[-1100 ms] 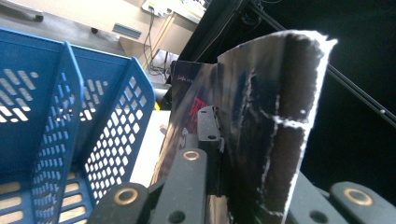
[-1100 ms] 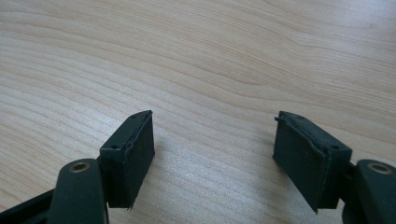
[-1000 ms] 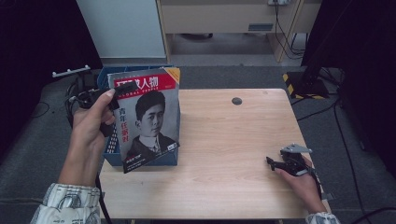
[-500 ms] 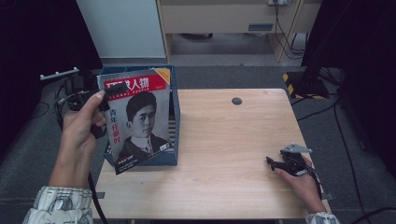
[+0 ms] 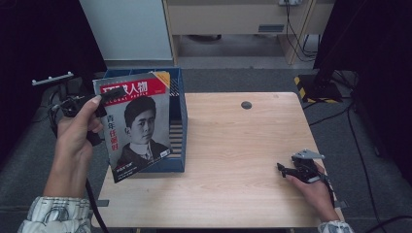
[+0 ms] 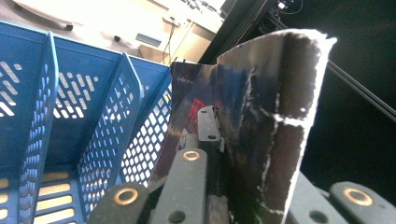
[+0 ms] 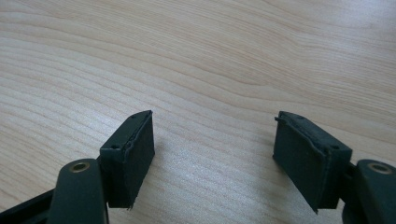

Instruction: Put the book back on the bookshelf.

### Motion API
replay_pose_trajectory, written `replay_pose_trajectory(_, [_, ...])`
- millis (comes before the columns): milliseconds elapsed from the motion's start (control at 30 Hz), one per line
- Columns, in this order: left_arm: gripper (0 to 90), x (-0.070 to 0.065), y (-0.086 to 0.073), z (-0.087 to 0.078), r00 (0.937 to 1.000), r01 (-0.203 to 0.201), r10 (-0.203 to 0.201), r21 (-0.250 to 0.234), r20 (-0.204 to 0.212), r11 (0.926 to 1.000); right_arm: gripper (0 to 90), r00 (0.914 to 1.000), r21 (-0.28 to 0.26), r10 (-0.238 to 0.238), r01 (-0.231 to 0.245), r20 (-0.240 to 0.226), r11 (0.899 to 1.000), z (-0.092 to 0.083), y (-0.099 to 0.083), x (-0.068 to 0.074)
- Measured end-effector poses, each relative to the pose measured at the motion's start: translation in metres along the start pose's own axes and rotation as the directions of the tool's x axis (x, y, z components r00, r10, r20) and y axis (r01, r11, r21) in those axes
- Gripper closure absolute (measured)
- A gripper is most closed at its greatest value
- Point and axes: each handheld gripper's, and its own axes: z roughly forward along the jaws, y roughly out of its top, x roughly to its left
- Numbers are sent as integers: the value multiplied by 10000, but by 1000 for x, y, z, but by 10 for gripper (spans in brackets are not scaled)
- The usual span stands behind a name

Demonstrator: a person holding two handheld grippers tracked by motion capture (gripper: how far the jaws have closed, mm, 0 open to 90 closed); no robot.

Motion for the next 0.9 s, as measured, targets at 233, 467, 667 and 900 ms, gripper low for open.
replay_pose_trajectory(233, [864,3,1,-6,10000,20,-20,-69,-88,10000,290,10000,4,64,-64,3,10000,0,0,0])
replay_pose_trajectory(467, [864,6,3,-14,9997,62,-67,-219,-237,9997,291,10000,-16,13,-13,9,10000,0,0,0])
replay_pose_trajectory(667, [864,10,6,-23,9989,10,-27,-372,-469,9993,290,10000,14,36,-36,-1,10000,0,0,0])
replay_pose_trajectory(900, [864,19,7,-30,9974,-11,-23,-476,-723,9989,290,10000,-2,3,-3,0,10000,0,0,0])
